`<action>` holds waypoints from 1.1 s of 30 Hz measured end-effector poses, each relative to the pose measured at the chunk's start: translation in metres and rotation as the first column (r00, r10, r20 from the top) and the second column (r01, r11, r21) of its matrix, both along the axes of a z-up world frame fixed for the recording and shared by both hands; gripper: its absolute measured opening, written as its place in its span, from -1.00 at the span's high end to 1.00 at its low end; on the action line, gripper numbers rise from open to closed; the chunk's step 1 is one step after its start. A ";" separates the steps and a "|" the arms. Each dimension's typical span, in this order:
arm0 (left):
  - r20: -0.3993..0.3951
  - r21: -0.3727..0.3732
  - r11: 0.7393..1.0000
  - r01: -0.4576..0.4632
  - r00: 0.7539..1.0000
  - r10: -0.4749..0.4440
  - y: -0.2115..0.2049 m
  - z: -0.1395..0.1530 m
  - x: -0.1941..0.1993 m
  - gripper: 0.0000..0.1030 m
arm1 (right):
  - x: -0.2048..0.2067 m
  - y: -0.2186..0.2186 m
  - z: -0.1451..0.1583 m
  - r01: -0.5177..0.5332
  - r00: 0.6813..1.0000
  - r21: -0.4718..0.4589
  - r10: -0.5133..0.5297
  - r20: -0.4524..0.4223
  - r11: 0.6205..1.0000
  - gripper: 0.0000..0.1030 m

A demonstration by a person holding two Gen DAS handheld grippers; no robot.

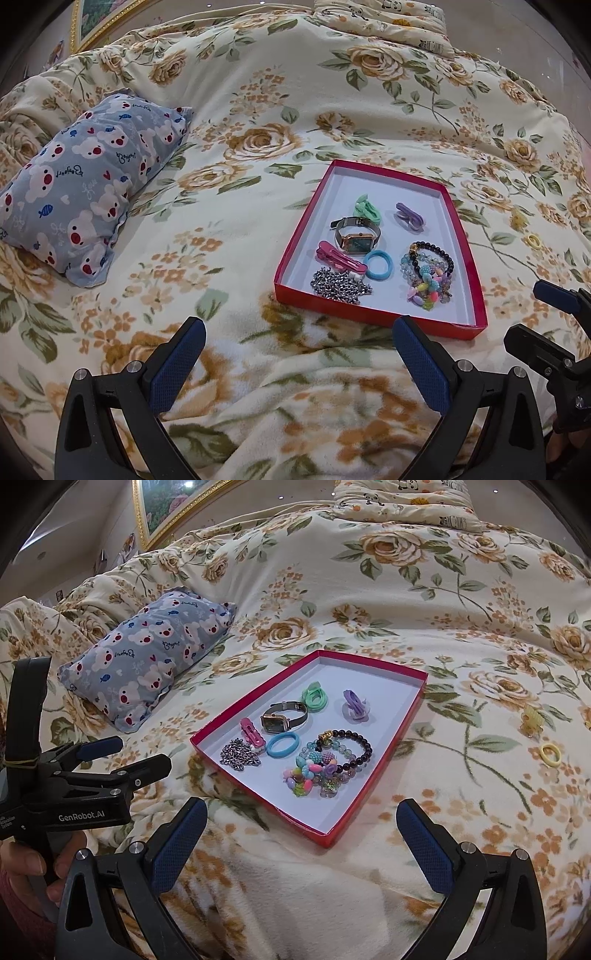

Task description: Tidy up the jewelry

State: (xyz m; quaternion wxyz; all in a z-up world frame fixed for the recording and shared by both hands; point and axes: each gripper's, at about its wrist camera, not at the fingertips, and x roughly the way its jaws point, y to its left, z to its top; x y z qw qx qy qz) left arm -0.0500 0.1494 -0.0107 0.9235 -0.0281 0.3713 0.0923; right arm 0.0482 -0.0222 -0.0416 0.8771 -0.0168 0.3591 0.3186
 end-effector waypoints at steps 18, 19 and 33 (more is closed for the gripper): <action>0.004 0.007 1.000 0.005 1.000 -0.005 -0.002 0.001 -0.001 -0.99 | 0.000 -0.001 0.003 0.003 1.000 0.005 -0.003 0.001 1.000 -1.00; 0.004 0.008 1.000 0.006 1.000 -0.006 -0.002 0.001 -0.001 -0.99 | 0.000 -0.001 0.003 0.004 1.000 0.005 -0.004 0.002 1.000 -1.00; 0.004 0.010 1.000 0.007 1.000 -0.007 -0.002 0.001 -0.001 -0.99 | 0.000 0.000 0.005 0.005 1.000 0.008 -0.005 0.002 1.000 -1.00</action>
